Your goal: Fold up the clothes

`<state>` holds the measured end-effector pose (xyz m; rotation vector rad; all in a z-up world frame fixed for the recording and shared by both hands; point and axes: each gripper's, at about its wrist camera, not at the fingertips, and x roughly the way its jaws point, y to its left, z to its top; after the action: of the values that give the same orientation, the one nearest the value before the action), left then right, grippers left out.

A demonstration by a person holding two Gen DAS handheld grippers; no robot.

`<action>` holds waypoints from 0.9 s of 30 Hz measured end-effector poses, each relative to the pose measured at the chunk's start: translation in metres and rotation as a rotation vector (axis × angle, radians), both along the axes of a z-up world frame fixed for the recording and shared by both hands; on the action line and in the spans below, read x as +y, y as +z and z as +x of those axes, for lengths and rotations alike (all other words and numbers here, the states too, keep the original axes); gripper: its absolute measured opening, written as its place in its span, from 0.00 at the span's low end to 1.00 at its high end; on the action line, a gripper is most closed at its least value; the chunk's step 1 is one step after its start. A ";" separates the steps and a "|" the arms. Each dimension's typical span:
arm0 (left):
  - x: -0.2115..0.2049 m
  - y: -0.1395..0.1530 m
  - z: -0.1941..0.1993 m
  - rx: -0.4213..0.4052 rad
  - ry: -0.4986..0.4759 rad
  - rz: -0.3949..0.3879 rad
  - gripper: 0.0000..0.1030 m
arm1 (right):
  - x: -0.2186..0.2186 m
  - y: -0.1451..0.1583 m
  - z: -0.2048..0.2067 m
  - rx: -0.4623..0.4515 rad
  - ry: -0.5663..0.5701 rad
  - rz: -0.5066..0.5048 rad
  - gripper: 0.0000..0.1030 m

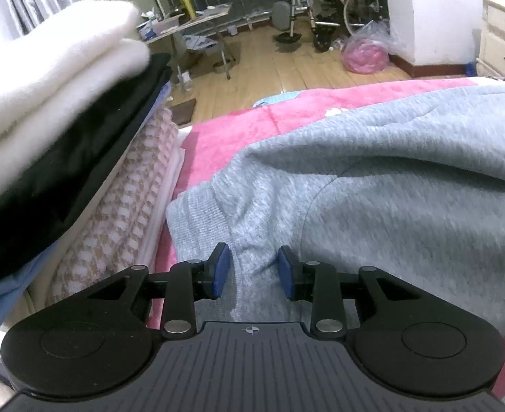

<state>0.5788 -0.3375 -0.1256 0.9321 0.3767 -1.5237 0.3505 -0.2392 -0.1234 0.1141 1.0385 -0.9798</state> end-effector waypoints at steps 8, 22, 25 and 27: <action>-0.002 -0.003 -0.002 -0.005 -0.005 -0.007 0.30 | -0.022 -0.020 -0.015 0.095 -0.116 -0.074 0.12; -0.003 -0.001 -0.003 -0.015 -0.017 -0.003 0.31 | -0.058 0.006 -0.067 -0.175 -0.286 -0.026 0.15; -0.004 0.000 -0.003 -0.012 -0.013 -0.002 0.31 | -0.048 0.008 -0.054 -0.111 -0.197 -0.073 0.16; -0.003 0.000 -0.004 -0.012 -0.010 -0.002 0.31 | -0.041 0.002 -0.044 -0.052 -0.140 -0.086 0.18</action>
<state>0.5753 -0.3407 -0.1256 0.9426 0.3617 -1.5270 0.3065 -0.2806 -0.1213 0.1427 0.9488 -1.1413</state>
